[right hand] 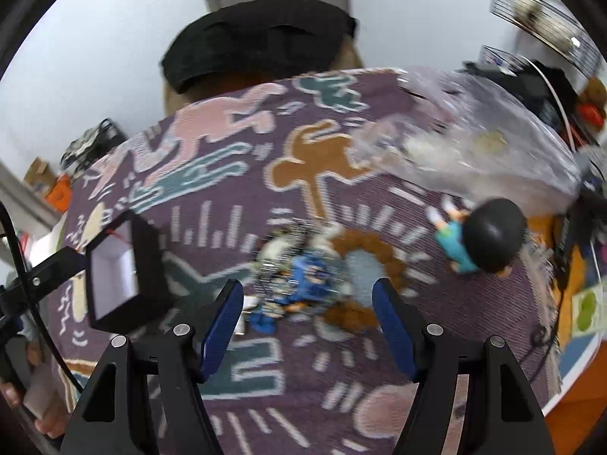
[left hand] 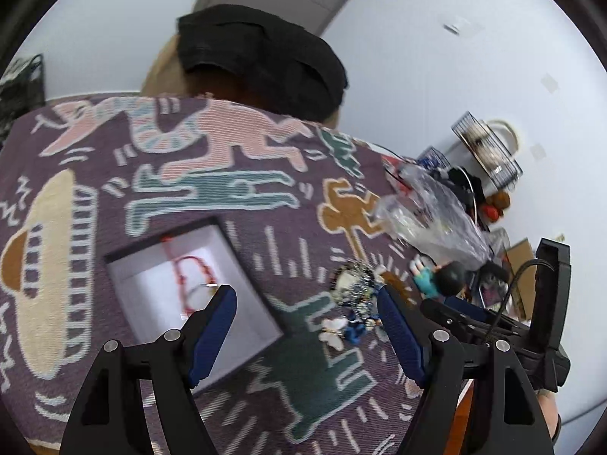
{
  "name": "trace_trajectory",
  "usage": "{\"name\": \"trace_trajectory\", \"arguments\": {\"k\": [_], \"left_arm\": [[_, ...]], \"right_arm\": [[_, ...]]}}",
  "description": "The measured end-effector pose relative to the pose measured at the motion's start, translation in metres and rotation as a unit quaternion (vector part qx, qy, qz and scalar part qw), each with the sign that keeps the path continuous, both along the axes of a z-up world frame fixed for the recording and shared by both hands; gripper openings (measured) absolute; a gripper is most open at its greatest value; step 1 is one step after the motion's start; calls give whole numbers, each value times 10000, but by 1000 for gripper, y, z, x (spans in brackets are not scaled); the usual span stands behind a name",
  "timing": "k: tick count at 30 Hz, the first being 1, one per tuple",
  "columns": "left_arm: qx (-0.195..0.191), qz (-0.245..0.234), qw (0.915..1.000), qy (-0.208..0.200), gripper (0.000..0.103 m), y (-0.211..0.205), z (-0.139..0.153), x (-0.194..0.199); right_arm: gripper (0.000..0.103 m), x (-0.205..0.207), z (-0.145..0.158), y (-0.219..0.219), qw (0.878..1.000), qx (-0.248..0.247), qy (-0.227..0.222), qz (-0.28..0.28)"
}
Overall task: Organize jewelry
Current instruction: 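Move both open tools back to the jewelry pile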
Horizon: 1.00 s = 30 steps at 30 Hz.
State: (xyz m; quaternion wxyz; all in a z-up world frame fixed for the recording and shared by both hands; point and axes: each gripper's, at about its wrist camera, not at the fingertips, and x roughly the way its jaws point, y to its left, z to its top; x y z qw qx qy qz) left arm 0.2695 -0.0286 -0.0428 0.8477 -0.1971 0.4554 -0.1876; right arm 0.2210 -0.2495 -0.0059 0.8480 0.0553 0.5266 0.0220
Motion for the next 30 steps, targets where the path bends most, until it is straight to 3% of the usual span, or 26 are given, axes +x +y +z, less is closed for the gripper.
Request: {"name": "trace_trajectory", "arguments": {"k": [12, 21, 30], "left_arm": [[294, -554, 9980, -50, 77, -64, -1, 14], [590, -989, 9933, 55, 77, -104, -15, 30], [873, -1371, 9865, 216, 54, -143, -35, 40]], "right_arm": [[70, -19, -12, -57, 9981, -205, -43, -579], [70, -31, -26, -90, 9950, -92, -30, -992], [69, -44, -41, -117, 9892, 411, -225, -1389]]}}
